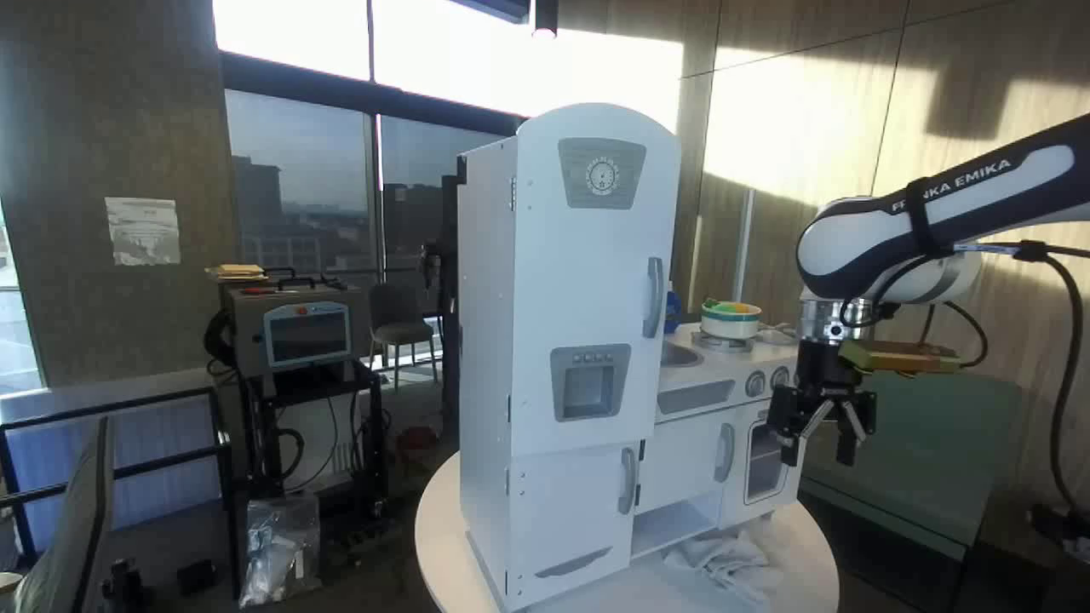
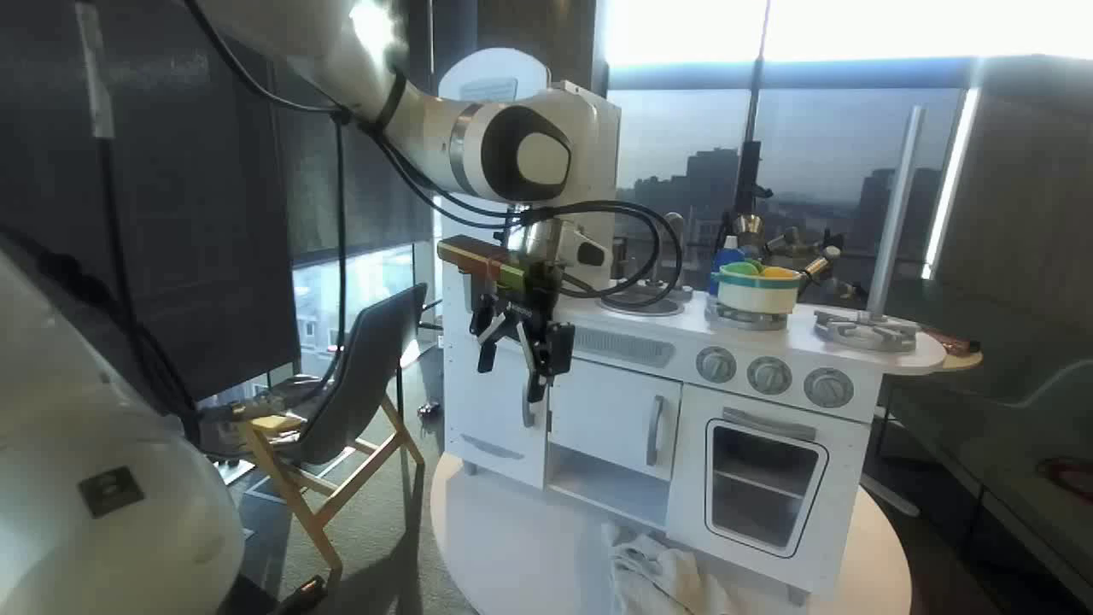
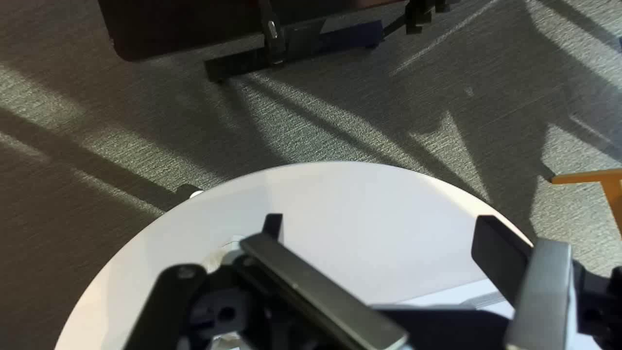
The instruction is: Open the cabinet door on the left
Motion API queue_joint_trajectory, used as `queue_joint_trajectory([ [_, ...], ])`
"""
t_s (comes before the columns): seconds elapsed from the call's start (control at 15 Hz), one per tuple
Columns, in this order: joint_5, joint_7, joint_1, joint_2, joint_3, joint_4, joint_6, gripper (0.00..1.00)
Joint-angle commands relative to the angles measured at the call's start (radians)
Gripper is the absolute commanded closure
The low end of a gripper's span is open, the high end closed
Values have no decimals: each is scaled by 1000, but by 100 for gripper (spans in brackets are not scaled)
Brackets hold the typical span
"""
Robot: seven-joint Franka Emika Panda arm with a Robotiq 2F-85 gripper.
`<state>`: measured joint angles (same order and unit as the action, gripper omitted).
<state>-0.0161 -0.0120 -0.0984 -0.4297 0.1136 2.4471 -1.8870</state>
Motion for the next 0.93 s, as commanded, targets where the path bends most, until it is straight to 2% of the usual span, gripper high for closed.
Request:
queue_joint_trajectory([
  [0.0, -1, -1, -3, 0, -3, -5, 1, 0],
  [0.73, -18, -24, 8, 19, 1, -11, -2, 0],
  [0.87, -27, -46, 30, -8, -16, 26, -85, 0],
])
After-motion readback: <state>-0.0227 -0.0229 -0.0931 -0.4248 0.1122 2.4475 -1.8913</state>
